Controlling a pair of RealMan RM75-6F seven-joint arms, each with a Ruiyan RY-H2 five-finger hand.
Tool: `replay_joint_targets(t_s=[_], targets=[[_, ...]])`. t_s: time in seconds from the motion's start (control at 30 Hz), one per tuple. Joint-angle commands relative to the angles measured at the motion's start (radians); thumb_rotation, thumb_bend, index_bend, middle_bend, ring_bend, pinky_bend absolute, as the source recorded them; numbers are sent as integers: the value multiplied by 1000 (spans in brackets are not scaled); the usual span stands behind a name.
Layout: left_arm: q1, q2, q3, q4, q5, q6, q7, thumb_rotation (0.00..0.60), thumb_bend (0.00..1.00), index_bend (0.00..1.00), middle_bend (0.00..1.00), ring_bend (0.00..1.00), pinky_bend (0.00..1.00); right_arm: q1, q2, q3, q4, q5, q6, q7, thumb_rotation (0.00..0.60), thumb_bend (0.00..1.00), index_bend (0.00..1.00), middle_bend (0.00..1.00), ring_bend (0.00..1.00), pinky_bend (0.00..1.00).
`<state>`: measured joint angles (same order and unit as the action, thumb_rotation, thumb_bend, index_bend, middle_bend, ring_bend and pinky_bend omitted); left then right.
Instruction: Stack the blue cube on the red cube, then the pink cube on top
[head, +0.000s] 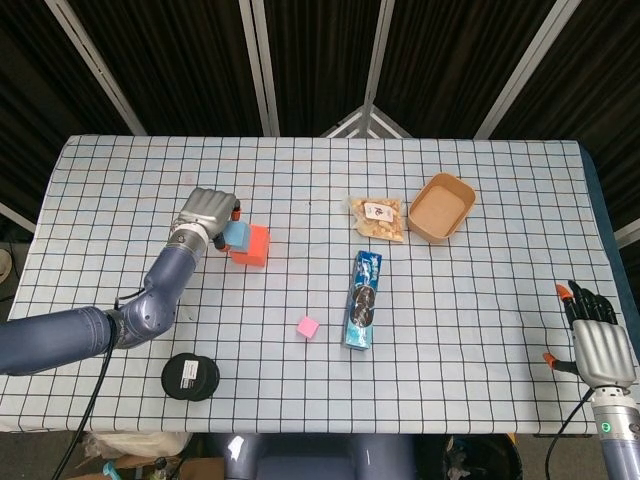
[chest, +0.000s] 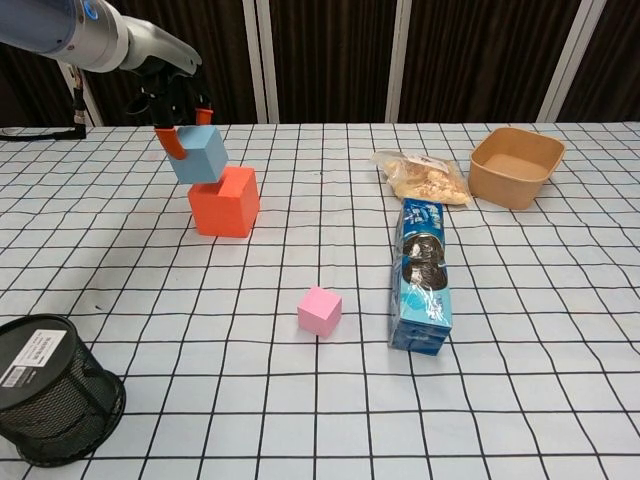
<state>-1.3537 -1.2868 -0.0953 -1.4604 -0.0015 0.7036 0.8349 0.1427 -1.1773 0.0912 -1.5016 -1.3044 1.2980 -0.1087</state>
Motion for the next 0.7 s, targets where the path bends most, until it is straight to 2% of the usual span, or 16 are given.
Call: replay_joint_targets(t_s=[0.03,0.37,0.7], targets=[[-10,-7,10,11,0,-3,-7,600,471,548,816,645,693,0,1,0,-1,-1,1,1,600,95,26,10,58,87],[-27,-48,31,61,-1,-6,-32,600,471,549,816,645,693,-2,2,-1,2,-9,8,8,600,95,26,10,58,87],[-52,-62,23,55,-14,11,-52,600,471,548,816,645,693,-2,1,0,4,-11,9,11,600,94,27,10,58,87]])
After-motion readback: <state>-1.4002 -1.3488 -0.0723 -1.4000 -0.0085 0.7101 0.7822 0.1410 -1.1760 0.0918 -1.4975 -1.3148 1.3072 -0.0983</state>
